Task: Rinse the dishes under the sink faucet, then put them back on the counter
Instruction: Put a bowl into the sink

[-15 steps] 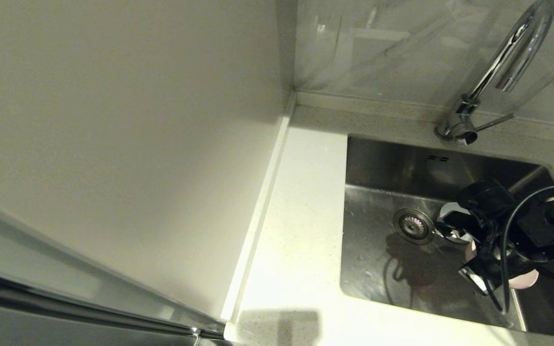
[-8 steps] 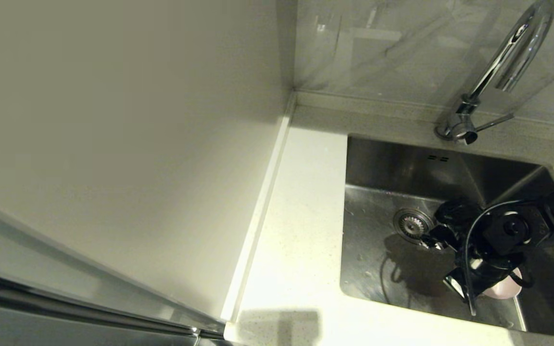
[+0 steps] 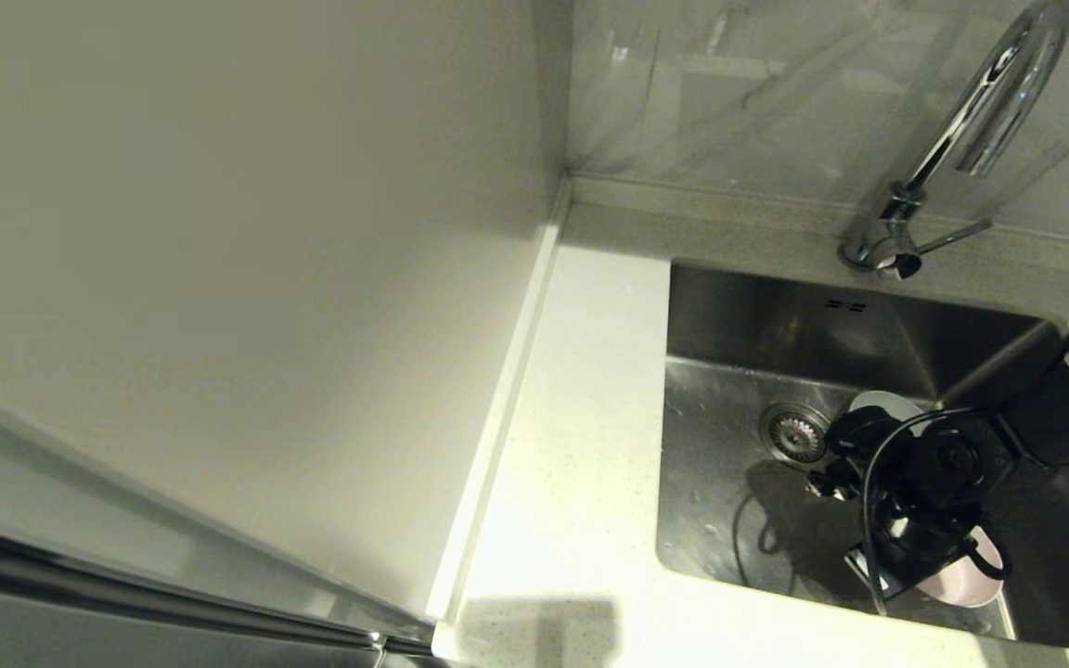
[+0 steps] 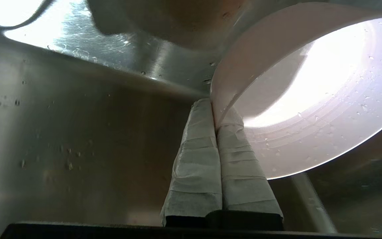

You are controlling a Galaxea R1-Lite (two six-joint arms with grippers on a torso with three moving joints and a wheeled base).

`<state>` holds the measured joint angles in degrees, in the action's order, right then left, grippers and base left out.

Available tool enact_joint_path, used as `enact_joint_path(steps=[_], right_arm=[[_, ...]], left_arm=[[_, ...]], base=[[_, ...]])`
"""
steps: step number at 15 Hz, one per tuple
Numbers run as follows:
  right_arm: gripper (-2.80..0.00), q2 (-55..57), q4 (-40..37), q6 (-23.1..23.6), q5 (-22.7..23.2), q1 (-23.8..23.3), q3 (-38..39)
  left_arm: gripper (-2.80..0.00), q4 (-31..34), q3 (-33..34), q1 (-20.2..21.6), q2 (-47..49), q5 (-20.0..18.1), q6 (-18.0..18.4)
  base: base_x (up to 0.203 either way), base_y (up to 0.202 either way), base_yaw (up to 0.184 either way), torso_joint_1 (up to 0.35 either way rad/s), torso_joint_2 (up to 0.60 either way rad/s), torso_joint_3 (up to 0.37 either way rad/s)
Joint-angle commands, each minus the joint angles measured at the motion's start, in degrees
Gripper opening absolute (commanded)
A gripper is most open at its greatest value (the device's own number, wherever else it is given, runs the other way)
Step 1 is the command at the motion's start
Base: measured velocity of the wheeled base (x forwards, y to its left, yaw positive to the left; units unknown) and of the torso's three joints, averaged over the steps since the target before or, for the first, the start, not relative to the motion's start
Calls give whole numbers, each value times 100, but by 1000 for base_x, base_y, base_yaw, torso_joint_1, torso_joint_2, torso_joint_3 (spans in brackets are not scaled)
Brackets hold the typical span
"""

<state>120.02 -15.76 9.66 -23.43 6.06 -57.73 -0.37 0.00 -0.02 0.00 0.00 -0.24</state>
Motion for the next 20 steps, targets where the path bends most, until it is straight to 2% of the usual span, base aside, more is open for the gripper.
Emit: enact_joint_path(steps=[1, 10, 20], right_arm=[[-280, 294, -15, -58, -10, -10, -19], [-280, 549, 12, -52, -4, -228, -89], [-280, 593, 126, -43, -4, -228, -106]], left_arm=[[-280, 1, 18, -5, 0, 0, -2], [-280, 2, 18, 2, 0, 0, -2], [-280, -5, 12, -5, 0, 0, -2]], base=[[0, 0, 0, 0, 0, 0], [0, 0, 0, 0, 0, 0], [0, 0, 0, 0, 0, 0]])
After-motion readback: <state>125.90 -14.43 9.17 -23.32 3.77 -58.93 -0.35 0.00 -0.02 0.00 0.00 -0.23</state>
